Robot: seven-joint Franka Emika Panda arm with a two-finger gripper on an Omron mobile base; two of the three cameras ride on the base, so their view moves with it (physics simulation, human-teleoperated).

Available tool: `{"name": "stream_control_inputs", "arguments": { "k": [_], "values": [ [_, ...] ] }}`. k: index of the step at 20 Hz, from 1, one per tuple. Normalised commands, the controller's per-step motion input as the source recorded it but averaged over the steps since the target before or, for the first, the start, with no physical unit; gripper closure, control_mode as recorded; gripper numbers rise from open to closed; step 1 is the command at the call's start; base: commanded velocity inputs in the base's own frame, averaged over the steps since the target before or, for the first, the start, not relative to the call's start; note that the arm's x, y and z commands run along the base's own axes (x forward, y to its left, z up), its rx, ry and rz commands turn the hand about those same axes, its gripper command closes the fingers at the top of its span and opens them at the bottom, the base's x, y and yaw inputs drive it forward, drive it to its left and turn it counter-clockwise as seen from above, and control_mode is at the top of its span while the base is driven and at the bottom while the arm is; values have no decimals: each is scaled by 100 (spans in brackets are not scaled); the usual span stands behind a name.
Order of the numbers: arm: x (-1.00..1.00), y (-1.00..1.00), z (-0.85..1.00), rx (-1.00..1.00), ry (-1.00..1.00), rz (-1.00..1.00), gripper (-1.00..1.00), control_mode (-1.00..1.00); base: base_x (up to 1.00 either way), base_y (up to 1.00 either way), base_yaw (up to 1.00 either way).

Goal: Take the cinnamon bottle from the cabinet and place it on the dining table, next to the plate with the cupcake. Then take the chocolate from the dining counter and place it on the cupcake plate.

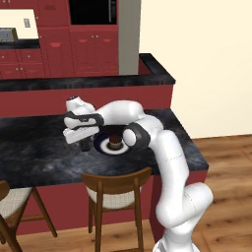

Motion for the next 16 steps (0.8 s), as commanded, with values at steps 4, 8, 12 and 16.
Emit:
{"name": "stream_control_inputs", "arguments": {
  "k": [4, 8, 12, 16],
  "values": [
    [1, 1, -27, 0, 8, 0, -100, -100, 0, 0, 0],
    [3, 0, -24, 0, 6, 0, -100, -100, 0, 0, 0],
    [12, 0, -17, 0, 3, 0, -100, -100, 0, 0, 0],
    [13, 0, -14, 0, 1, 0, -100, -100, 0, 0, 0]
  ]
}}
